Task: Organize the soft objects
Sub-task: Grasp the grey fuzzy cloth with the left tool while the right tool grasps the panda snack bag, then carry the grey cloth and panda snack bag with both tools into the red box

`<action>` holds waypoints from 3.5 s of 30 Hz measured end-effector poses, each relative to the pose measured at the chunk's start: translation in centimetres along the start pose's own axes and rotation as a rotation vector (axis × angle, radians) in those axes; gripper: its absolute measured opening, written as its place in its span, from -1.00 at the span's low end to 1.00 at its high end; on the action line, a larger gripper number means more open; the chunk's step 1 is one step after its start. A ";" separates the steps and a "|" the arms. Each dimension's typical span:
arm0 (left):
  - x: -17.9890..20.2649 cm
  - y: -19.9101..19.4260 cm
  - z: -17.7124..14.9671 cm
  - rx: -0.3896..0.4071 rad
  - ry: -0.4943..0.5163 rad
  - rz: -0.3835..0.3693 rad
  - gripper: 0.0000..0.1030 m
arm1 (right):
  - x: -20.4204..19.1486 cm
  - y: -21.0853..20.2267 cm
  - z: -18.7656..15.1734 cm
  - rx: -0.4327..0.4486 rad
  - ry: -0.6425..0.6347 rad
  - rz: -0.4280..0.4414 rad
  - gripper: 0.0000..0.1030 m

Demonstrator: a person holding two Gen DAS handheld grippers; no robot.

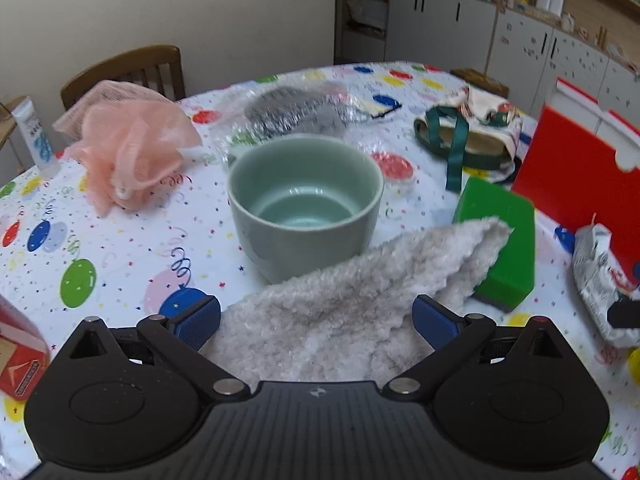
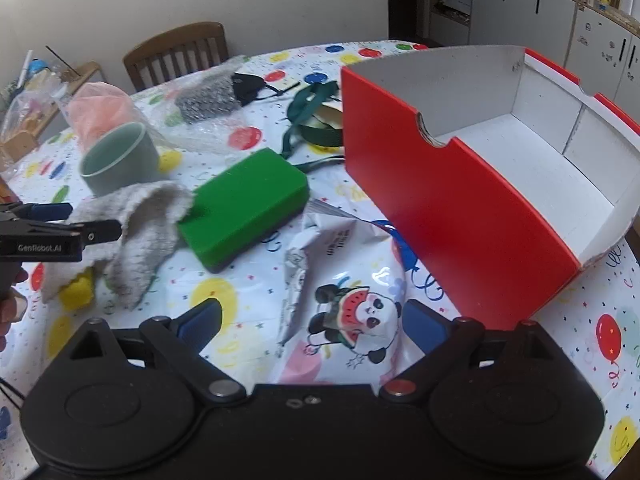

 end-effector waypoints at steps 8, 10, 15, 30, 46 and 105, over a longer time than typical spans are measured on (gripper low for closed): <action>0.1 2.5 -0.5 -0.053 0.047 0.003 0.98 | 0.2 2.2 0.0 -0.046 -0.003 -0.019 0.89; 0.1 2.6 -0.5 -0.053 0.051 0.009 0.91 | 0.3 2.5 0.0 -0.058 0.007 -0.017 0.89; 0.2 3.1 -0.5 -0.061 0.054 0.012 0.60 | 0.7 3.2 -0.1 -0.081 0.022 -0.031 0.73; 0.8 2.0 -0.2 -0.018 0.029 0.035 -0.37 | 0.8 2.6 -0.5 -0.071 0.005 -0.060 0.17; 1.6 -4.7 0.5 0.083 -0.061 -0.038 -0.48 | -0.2 -4.7 -0.1 0.023 -0.073 0.064 0.09; 33.2 4.2 21.6 -0.045 -0.018 -0.122 -0.48 | 23.8 -2.9 14.5 0.003 -0.258 -0.015 0.09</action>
Point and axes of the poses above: each gripper's, at about its wrist camera, not at the fingertips, and y roughly the way its jaws point, x to its right, z to its top, the point moved 8 cm from there along y, roughly the way its jaws point, and after that the axes turned 14 degrees about -x, right-handed, at the moved point
